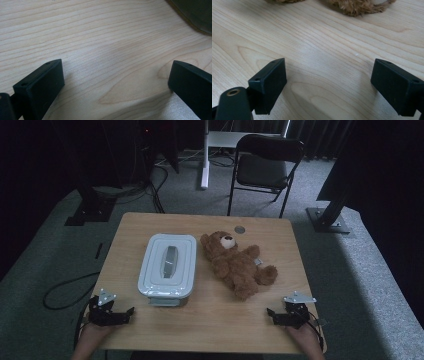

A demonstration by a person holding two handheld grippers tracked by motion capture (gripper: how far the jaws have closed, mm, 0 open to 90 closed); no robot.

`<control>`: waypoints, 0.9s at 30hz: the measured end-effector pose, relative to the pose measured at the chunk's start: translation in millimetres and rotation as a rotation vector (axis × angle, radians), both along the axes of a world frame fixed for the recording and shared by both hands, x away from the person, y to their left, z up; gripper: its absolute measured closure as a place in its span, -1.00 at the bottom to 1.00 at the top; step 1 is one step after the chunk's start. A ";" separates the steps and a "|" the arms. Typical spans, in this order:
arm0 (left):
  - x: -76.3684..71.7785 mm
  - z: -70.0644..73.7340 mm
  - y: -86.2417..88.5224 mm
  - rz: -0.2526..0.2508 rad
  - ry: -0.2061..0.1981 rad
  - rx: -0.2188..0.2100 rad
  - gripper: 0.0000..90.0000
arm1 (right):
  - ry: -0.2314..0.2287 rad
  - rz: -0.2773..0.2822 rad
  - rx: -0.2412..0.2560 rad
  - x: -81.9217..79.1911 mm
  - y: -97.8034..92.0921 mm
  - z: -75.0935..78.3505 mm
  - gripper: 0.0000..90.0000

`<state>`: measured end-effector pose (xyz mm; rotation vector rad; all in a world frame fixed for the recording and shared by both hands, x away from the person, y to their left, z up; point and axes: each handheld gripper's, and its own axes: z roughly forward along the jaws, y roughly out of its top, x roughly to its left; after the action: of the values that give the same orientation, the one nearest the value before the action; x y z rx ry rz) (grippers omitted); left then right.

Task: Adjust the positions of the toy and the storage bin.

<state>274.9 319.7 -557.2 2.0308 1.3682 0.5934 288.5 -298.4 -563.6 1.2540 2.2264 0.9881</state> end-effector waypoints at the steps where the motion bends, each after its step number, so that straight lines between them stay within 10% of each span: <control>1: 0.0 0.0 -0.1 0.000 0.000 0.000 -0.98 | 0.000 0.000 0.001 -0.9 0.0 -0.1 -0.72; 27: 0.6 0.1 0.2 -0.006 0.002 0.001 -0.98 | 0.066 0.036 0.023 6.1 18.7 20.8 -0.69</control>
<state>275.5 319.8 -557.0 2.0361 1.3626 0.5900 294.6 -279.7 -542.8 1.2783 2.3011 1.0026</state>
